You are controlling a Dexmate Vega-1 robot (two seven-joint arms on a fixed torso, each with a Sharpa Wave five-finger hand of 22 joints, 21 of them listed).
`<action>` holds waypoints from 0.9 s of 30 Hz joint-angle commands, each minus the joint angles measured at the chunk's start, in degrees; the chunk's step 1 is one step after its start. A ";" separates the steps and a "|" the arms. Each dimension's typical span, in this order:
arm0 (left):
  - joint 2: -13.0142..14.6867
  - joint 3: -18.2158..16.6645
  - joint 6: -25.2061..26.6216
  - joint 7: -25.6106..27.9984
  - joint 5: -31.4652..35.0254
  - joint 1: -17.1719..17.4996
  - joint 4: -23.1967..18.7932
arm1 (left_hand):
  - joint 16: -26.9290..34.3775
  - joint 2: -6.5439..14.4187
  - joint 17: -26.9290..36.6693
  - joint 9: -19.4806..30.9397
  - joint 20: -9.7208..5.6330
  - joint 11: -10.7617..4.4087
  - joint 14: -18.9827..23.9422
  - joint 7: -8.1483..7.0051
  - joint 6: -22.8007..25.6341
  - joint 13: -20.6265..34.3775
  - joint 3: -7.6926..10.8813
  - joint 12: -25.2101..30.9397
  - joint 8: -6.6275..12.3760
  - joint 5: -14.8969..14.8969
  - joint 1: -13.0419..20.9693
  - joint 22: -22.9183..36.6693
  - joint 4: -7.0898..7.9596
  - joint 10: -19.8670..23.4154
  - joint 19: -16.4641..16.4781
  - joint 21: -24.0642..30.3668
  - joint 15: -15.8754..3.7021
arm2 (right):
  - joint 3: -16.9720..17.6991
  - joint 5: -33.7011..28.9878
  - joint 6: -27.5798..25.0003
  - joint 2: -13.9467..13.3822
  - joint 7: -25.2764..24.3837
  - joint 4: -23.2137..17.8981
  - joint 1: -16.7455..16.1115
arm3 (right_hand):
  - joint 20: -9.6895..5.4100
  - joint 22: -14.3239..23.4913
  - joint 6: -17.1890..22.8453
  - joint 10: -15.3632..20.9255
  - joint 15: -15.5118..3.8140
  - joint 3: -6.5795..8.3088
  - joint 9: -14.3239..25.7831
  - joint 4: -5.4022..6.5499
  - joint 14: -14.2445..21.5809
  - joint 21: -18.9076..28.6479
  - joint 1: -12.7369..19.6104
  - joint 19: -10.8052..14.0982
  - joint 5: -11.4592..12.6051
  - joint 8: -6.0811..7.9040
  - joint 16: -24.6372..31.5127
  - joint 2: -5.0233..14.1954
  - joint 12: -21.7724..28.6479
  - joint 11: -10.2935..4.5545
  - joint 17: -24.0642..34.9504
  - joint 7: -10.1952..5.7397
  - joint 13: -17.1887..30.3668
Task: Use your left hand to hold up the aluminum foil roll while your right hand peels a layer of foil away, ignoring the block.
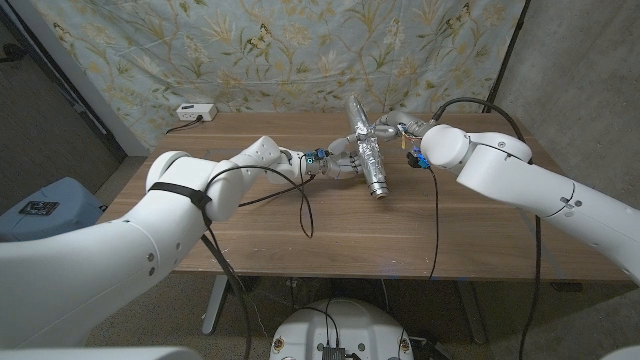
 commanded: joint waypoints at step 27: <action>0.90 3.46 -0.13 -3.78 -3.56 0.82 -0.22 | -3.64 3.02 -3.24 1.85 0.35 -1.25 6.81 1.01 8.85 -3.13 3.22 -3.93 5.06 2.04 -3.95 -0.62 1.76 14.78 -2.44 0.83 -1.81 | -2.80 -2.19 -4.51 0.64 -0.22 -0.02 1.85 | 0.89 0.26 -3.75 -2.71 1.04 -0.79 0.35 0.82 -0.28 0.08 7.88 -0.55 0.45 -0.81 -0.05 -2.09 1.84 1.09 1.32 1.63 3.38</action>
